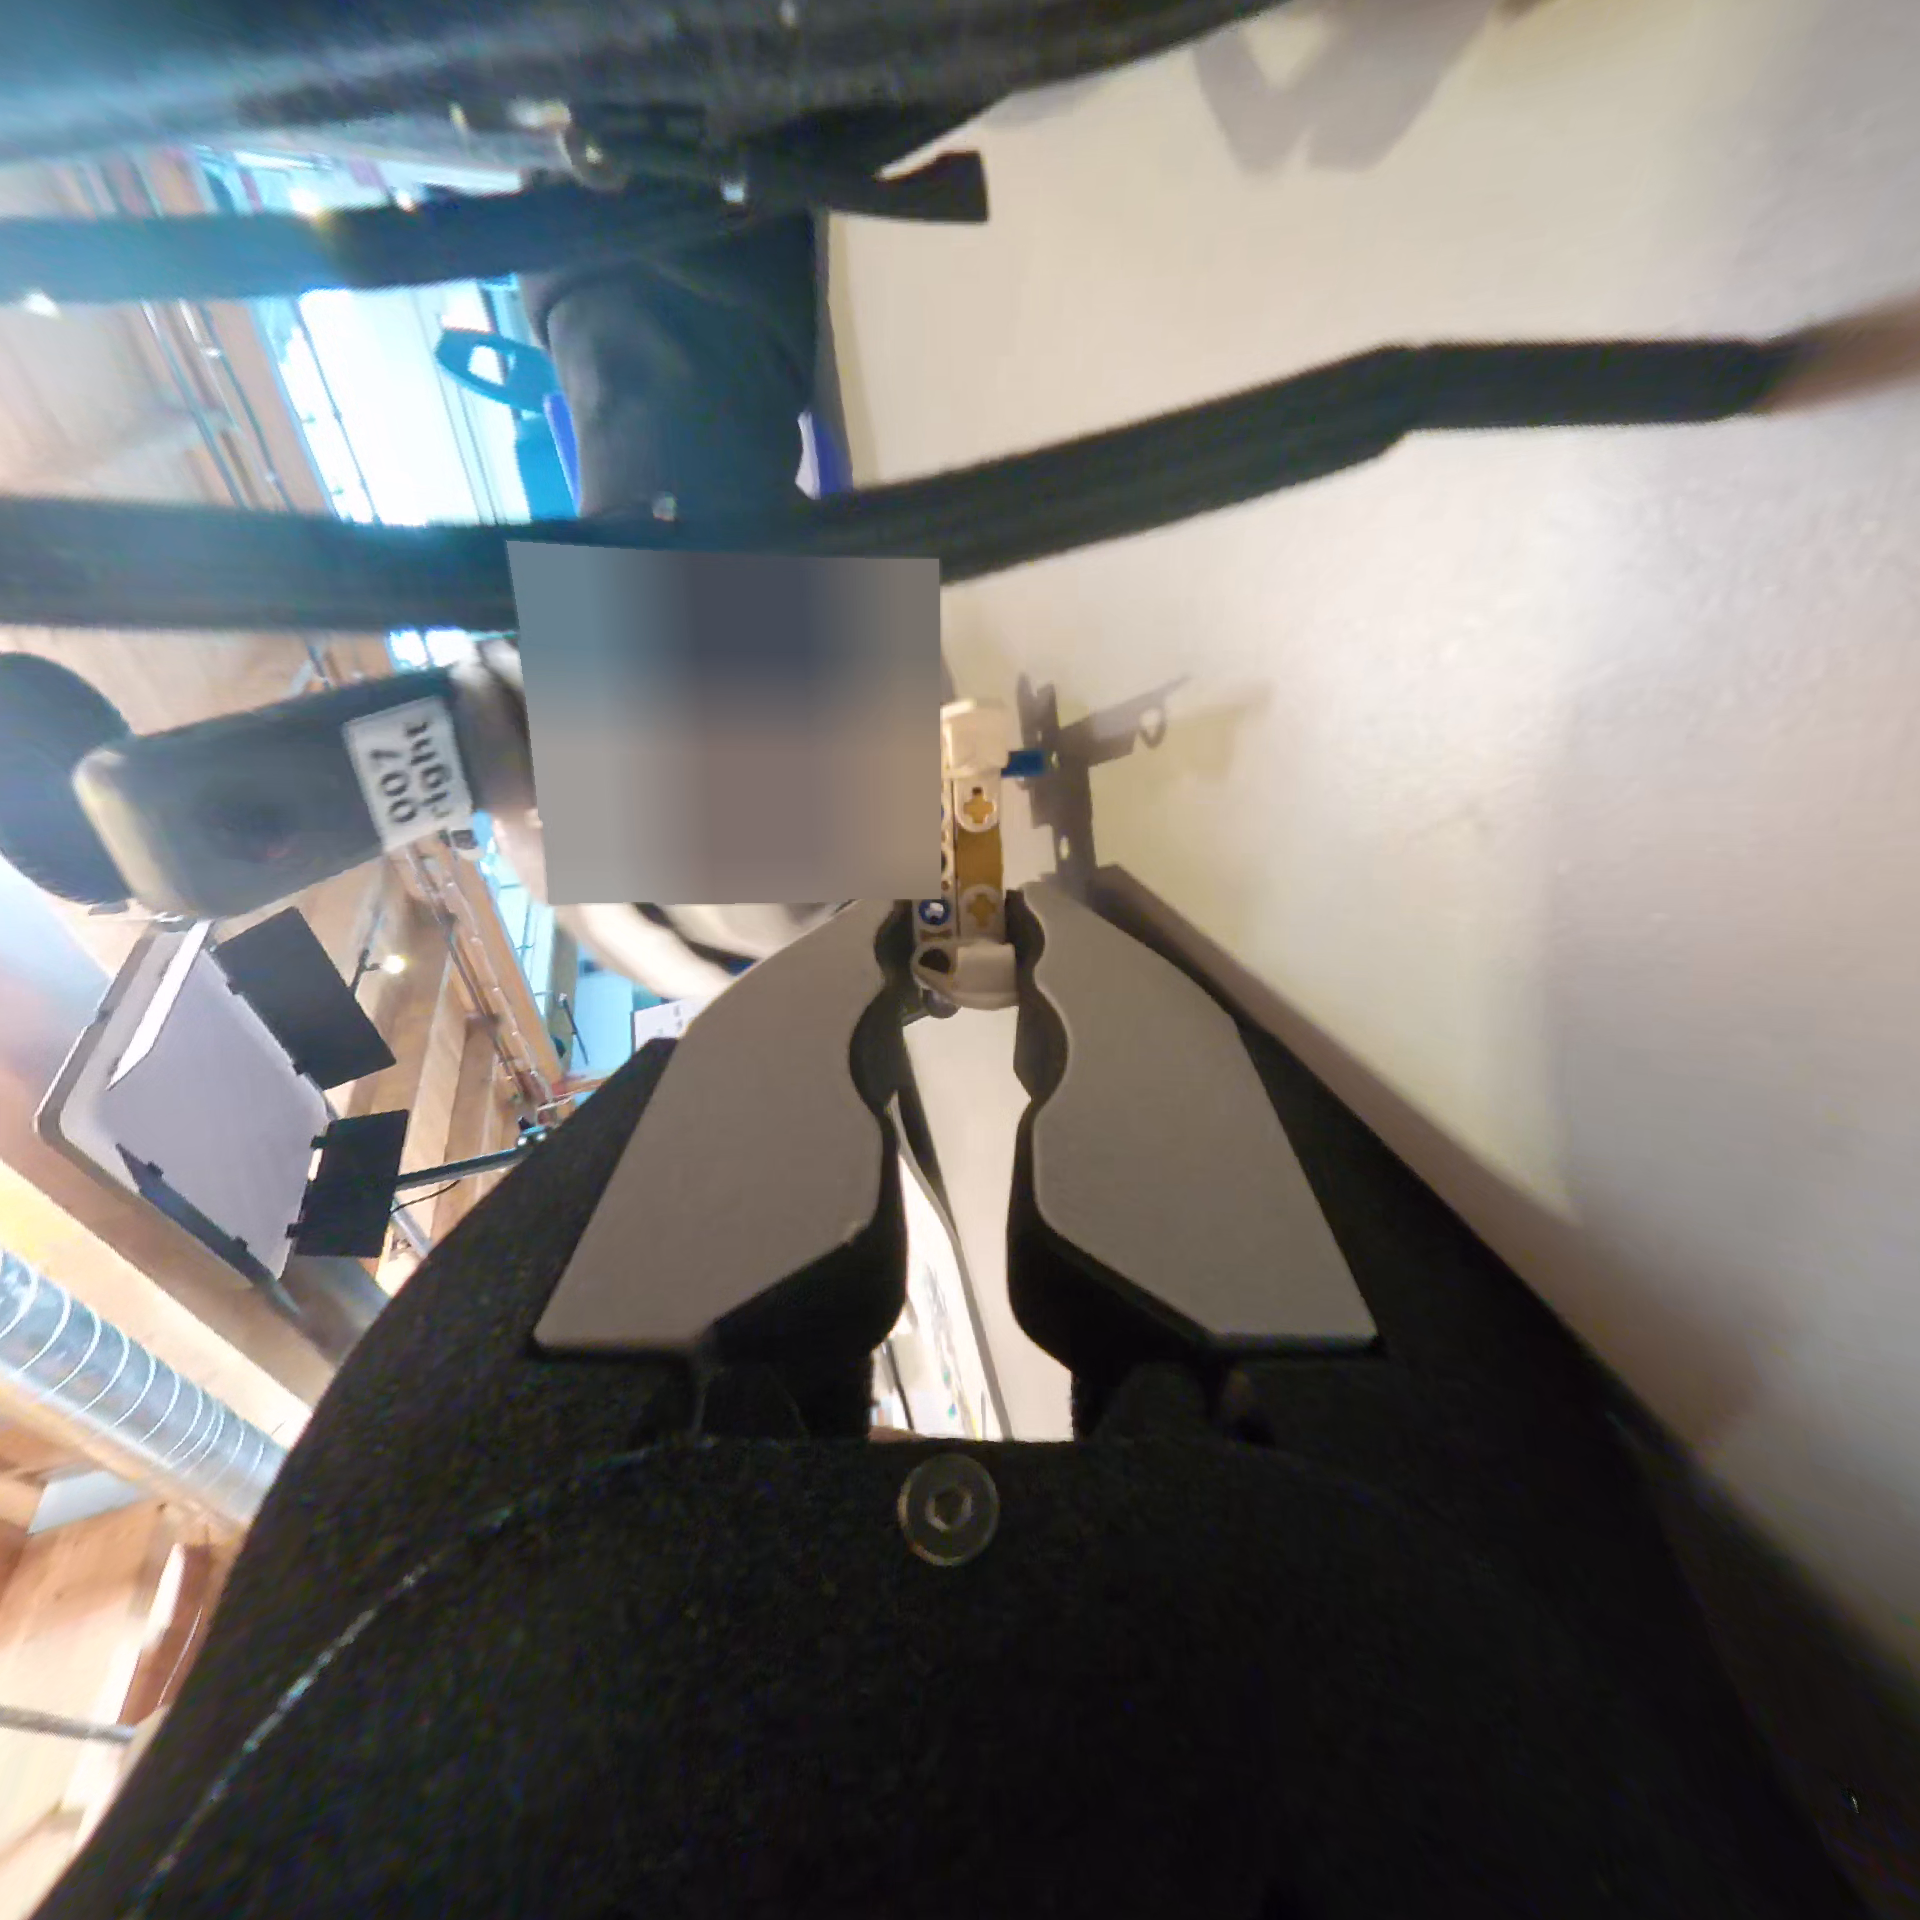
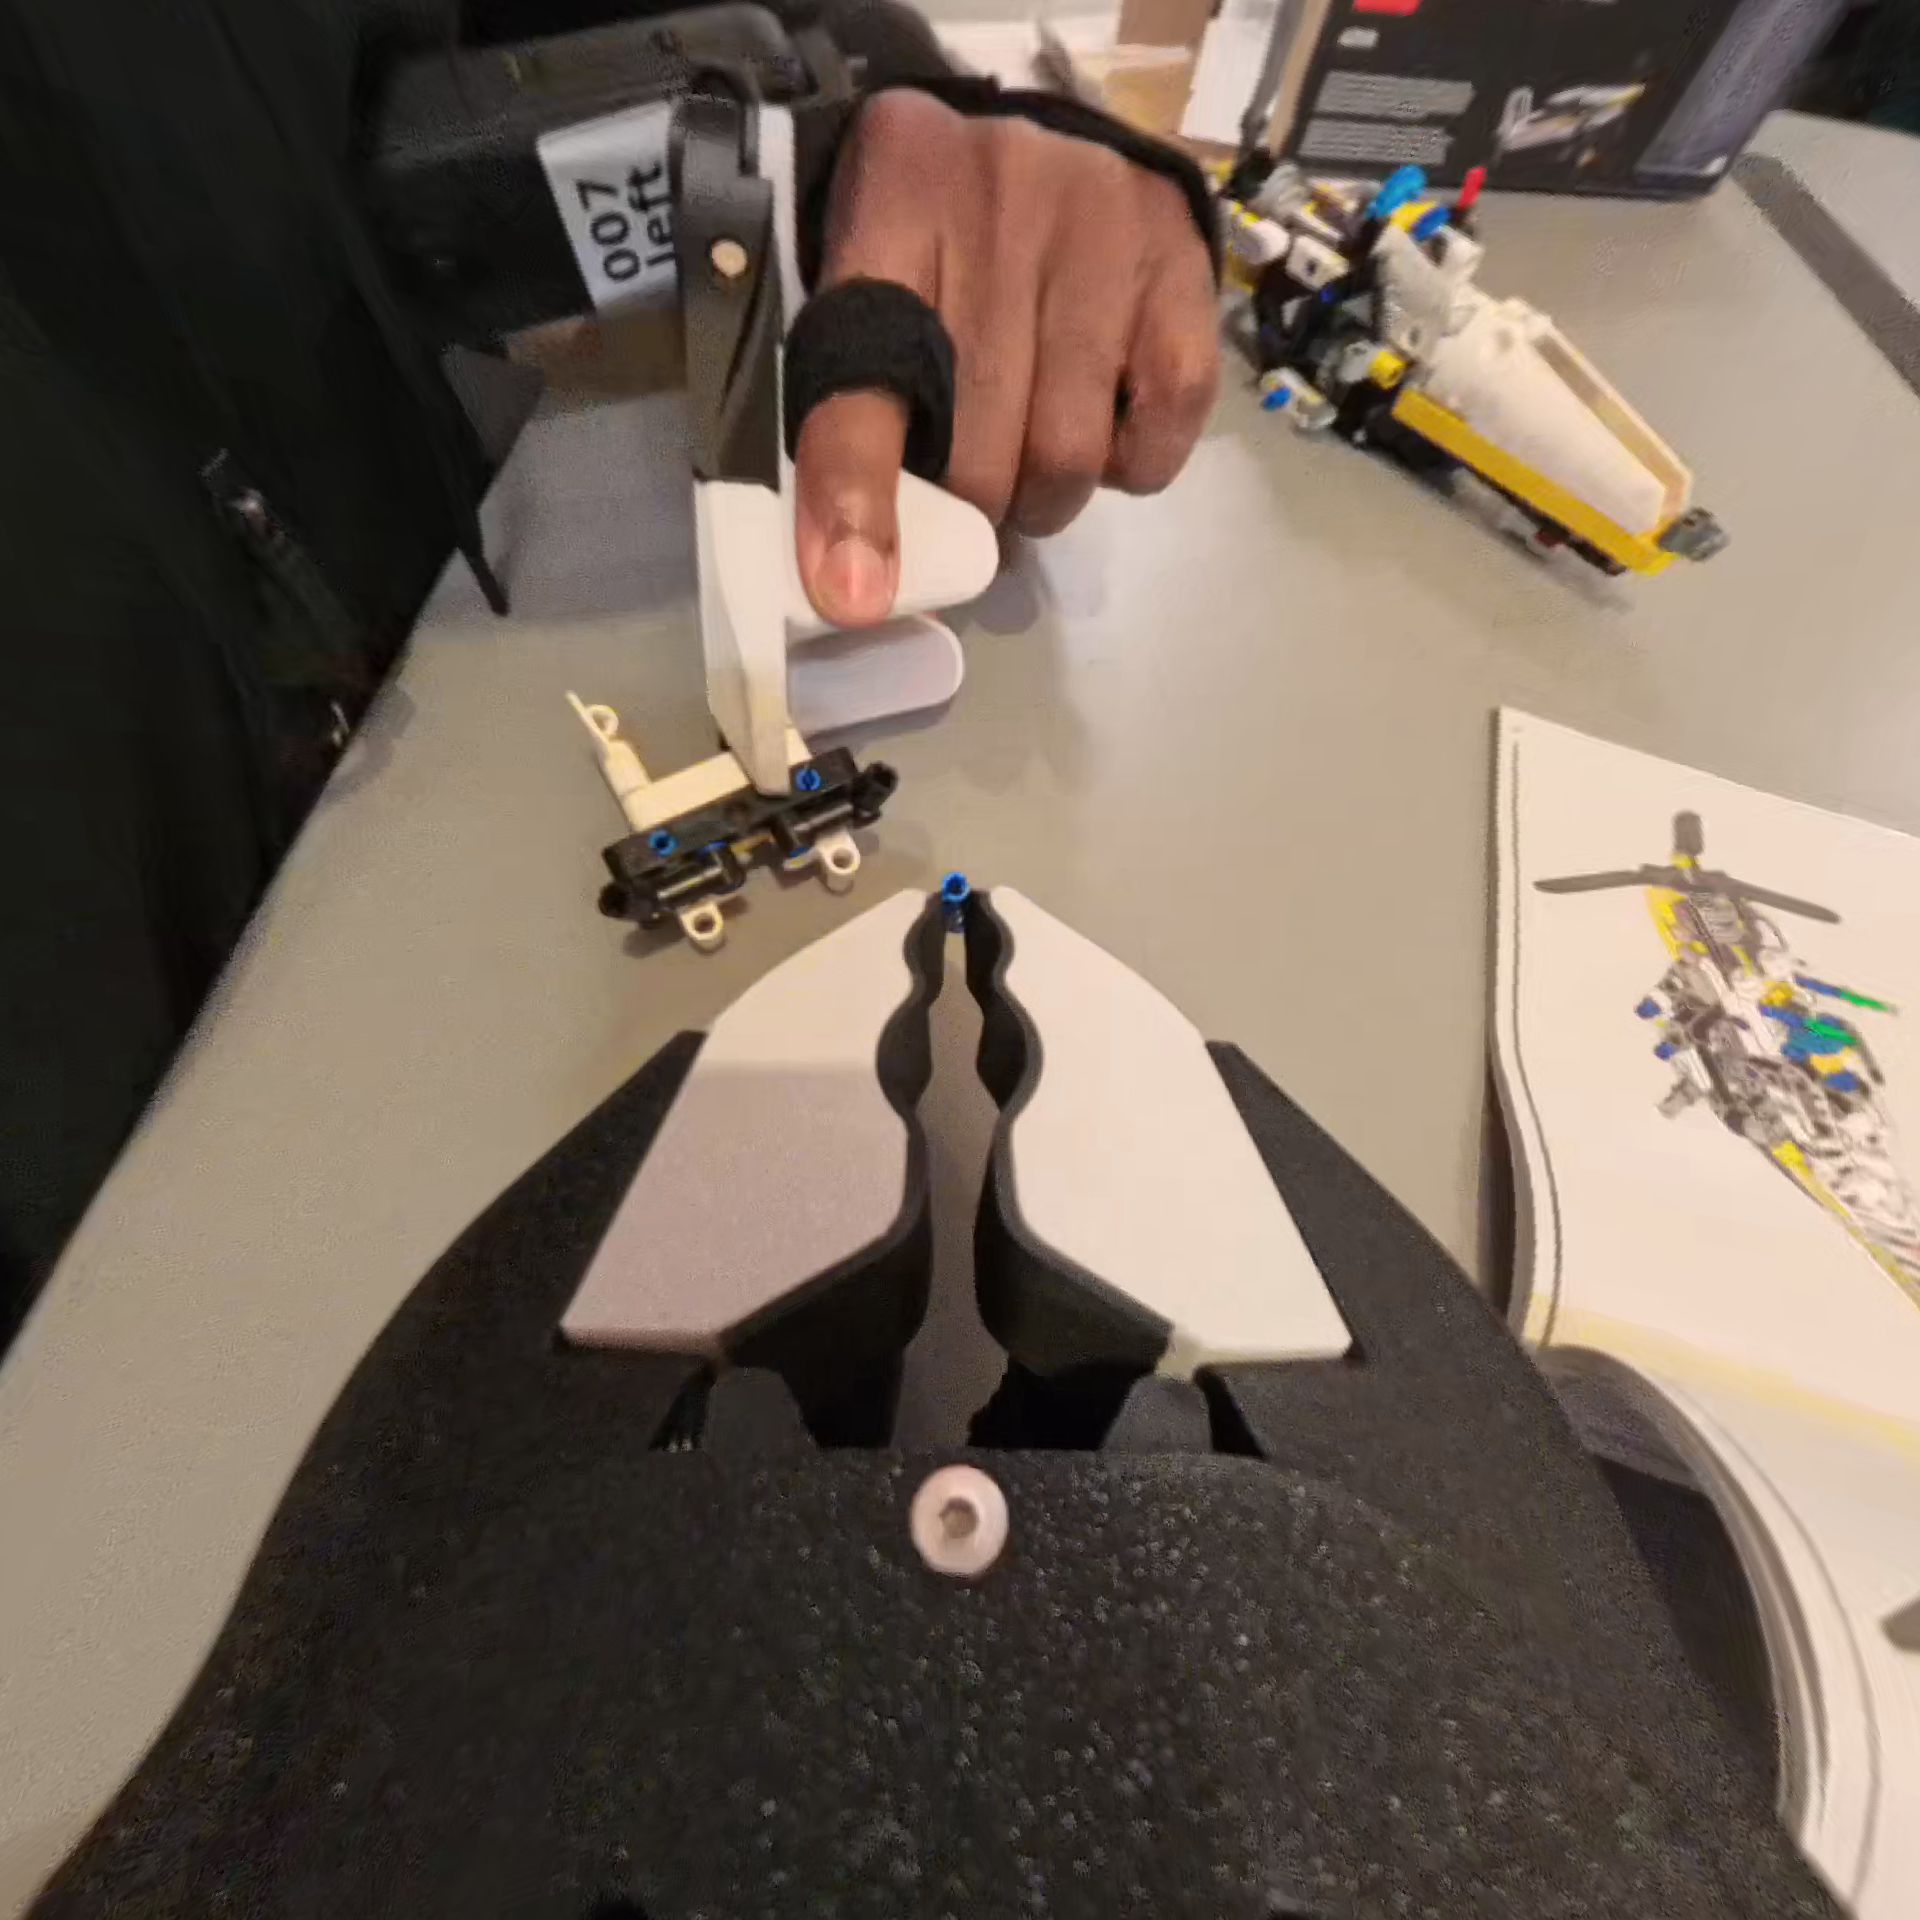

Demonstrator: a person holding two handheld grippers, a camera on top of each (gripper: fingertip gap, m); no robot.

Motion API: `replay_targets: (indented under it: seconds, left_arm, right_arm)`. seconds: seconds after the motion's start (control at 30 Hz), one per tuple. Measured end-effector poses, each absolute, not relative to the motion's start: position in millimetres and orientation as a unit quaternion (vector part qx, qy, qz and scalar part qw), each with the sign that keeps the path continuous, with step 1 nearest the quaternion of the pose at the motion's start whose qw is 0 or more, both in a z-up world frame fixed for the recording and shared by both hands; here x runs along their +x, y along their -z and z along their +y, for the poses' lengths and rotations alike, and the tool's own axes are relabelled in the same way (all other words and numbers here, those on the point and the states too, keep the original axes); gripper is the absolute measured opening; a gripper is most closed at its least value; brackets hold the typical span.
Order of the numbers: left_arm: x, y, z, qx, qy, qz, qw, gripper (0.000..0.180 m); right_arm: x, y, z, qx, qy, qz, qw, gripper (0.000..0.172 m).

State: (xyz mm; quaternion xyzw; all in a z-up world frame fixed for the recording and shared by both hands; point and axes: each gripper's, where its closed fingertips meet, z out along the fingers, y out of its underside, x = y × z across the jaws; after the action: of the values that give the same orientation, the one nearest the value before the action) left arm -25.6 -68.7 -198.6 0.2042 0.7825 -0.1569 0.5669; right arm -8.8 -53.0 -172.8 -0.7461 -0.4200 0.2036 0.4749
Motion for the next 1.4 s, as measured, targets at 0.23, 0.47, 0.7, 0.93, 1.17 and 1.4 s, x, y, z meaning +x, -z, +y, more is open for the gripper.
replay_targets:
  seconds: [0.23, 0.47, 0.7, 0.93, 1.17, 1.4]
  left_arm:
    - [-20, 187, -61, 0.172, 0.152, 0.768, 0.598, 0.018]
    - [-17, 175, -42, 0.134, 0.139, 0.751, 0.631, 0.018]
    - [-14, 172, -32, 0.118, 0.102, 0.745, 0.648, 0.018]
    - [-15, 171, -31, 0.114, 0.094, 0.740, 0.657, 0.018]
    - [-20, 163, -32, 0.135, 0.088, 0.715, 0.680, 0.018]
    - [-21, 162, -33, 0.147, 0.088, 0.706, 0.688, 0.018]
  right_arm:
    - [42, 112, -63, -0.755, -0.083, -0.276, 0.589, 0.004]
    - [244, 80, -167, -0.815, 0.264, 0.061, 0.513, 0.023]
    - [207, 120, -153, -0.878, 0.247, -0.030, 0.409, 0.035]
    - [60, 139, -86, -0.826, 0.104, -0.295, 0.468, 0.029]
    - [-12, 161, -62, -0.752, 0.014, -0.440, 0.491, 0.029]
    - [-25, 161, -59, -0.705, -0.028, -0.490, 0.512, 0.019]
